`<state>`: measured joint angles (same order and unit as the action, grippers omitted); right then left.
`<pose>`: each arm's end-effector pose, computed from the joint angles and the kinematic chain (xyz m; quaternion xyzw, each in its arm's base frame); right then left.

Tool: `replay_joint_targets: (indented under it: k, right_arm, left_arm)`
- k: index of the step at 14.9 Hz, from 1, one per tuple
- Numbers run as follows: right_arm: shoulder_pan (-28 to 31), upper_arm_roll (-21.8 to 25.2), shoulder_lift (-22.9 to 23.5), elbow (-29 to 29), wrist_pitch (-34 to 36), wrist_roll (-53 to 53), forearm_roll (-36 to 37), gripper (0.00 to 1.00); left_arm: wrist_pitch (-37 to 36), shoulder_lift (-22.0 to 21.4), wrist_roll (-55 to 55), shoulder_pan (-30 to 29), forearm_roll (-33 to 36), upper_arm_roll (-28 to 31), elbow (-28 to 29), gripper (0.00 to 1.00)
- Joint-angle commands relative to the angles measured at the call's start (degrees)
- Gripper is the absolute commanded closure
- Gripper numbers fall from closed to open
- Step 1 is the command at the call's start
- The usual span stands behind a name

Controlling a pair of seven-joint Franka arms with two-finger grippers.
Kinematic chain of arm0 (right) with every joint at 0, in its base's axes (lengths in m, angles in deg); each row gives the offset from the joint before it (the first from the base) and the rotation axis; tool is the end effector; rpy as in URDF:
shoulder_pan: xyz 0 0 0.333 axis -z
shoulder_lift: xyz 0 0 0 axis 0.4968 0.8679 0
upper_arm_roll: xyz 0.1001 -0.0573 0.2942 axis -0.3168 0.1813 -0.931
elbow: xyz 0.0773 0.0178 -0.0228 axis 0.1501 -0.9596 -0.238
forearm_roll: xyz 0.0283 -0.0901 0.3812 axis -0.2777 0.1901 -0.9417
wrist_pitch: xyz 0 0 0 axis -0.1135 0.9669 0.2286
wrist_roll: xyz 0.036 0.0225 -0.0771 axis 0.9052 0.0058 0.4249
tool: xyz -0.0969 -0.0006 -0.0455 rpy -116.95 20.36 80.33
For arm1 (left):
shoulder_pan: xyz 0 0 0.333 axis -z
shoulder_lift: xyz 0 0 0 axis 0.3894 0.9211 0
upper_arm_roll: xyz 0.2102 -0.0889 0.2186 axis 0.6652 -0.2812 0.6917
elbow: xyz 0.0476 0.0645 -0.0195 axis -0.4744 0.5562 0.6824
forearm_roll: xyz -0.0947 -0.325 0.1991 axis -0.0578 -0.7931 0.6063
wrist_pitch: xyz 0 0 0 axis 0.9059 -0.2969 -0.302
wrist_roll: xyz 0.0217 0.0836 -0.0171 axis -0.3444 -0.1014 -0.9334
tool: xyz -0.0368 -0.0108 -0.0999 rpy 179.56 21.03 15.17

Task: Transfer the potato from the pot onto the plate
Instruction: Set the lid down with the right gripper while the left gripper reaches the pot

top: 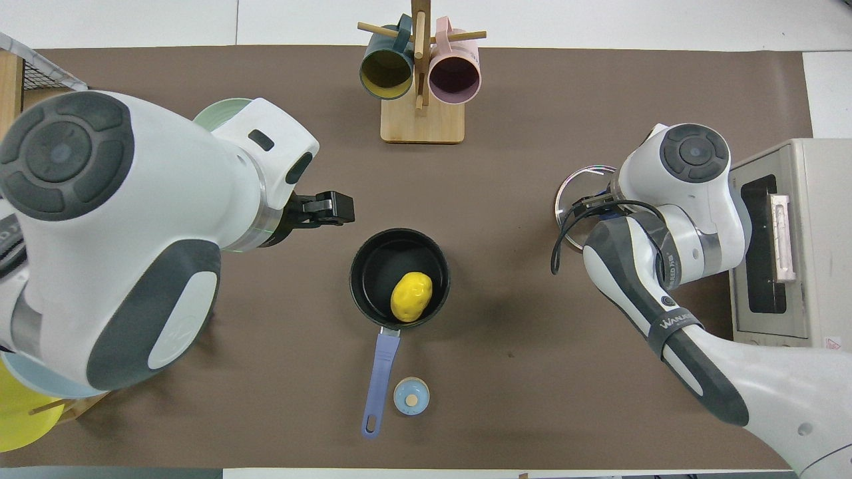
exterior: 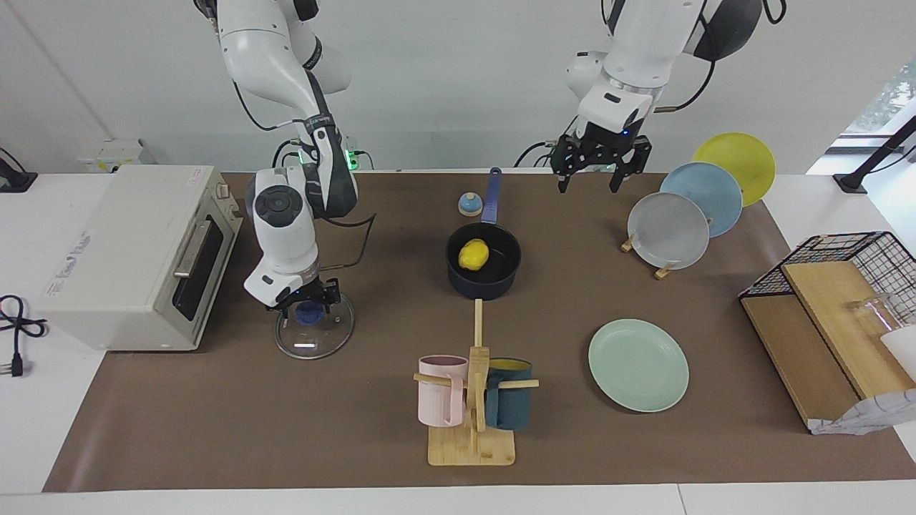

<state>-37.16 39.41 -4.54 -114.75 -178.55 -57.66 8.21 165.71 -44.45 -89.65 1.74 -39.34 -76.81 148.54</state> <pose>0.6022 0.0862 0.3256 0.9937 0.0896 0.0071 0.0667 0.5000 -0.2988 0.5811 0.9983 0.0098 0.0327 0.0470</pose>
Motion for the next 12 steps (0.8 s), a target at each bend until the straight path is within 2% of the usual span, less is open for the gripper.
replay_joint_targets:
  k: [1, 5, 9, 12]
  right_arm:
    - [0.43, -0.65, -1.14, 1.18, 1.49, 1.29, 0.92, 0.00]
    - [0.52, -0.82, -2.01, 5.30, 6.67, 1.91, 0.66, 0.00]
    - [0.69, -1.00, -3.68, 10.05, 13.61, 2.70, -0.05, 0.00]
    - [1.04, -1.00, -6.05, 11.47, 16.61, 3.22, -5.04, 0.00]
  left_arm:
    - [5.07, 0.67, -4.61, 2.85, -0.95, 0.92, 3.44, 0.00]
    - [9.21, 4.36, -7.70, 4.79, -0.87, 0.92, 4.85, 0.00]
    - [13.60, 4.80, -7.61, 6.46, -0.87, 0.92, 9.24, 0.00]
    - [15.46, 5.95, -7.44, 8.04, -0.87, 0.92, 10.57, 0.00]
